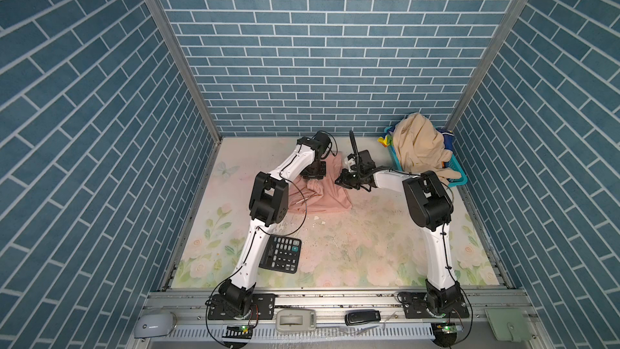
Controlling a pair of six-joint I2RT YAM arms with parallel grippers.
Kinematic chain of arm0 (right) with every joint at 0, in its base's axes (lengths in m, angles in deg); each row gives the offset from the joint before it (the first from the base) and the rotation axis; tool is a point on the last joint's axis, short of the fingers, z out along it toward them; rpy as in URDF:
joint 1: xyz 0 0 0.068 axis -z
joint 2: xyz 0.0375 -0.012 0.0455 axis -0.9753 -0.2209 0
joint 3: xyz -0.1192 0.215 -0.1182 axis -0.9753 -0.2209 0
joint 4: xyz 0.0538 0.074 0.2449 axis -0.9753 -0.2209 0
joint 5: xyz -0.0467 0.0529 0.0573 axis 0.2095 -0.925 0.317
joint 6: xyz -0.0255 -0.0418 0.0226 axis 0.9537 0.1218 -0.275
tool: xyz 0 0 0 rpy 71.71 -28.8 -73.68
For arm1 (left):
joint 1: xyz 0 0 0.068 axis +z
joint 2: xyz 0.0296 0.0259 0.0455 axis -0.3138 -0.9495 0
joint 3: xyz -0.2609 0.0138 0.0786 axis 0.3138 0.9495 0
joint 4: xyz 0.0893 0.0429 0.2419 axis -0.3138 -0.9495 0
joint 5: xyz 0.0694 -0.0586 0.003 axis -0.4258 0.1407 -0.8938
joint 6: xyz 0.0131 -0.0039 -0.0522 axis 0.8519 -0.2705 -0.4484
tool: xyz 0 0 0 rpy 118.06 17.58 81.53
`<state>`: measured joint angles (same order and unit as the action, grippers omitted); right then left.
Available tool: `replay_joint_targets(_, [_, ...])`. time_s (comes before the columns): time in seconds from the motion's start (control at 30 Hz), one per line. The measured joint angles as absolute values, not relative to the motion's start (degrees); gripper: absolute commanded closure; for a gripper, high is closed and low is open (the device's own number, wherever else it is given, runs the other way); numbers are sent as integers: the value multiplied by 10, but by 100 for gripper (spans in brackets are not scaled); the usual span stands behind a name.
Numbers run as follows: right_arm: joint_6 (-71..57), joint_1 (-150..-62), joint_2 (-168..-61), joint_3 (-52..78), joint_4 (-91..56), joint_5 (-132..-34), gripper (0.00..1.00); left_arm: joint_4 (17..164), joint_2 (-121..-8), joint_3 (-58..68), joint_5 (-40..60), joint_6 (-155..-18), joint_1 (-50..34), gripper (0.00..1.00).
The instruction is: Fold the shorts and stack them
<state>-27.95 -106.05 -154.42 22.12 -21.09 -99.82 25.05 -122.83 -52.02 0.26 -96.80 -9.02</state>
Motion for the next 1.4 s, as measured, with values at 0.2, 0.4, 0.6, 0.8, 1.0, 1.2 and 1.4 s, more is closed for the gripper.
replay_joint_targets(0.2, [-277, -1061, -1535, 221, -223, -1001, 70, 244, -1192, -575, 29, -959, -89, 0])
replay_joint_targets(0.4, [-254, -1058, -1500, 218, -287, -977, 42, 297, -1019, -480, 68, -964, -63, 0])
replay_joint_targets(0.6, [-202, -1064, -1426, 223, -360, -911, 10, 504, -827, -164, 192, -1045, 46, 1])
replay_joint_targets(0.8, [-155, -1120, -1422, 306, -419, -841, 2, 630, -840, 9, 263, -1113, 72, 0])
replay_joint_targets(1.0, [-142, -1199, -1482, 393, -467, -786, 1, 699, -831, 80, 299, -1153, 91, 0])
replay_joint_targets(1.2, [-137, -1231, -1592, 499, -532, -727, 2, 734, -791, 116, 310, -1167, 128, 0])
replay_joint_targets(1.4, [-128, -1232, -1652, 548, -580, -682, 31, 754, -782, 138, 319, -1172, 129, 0])
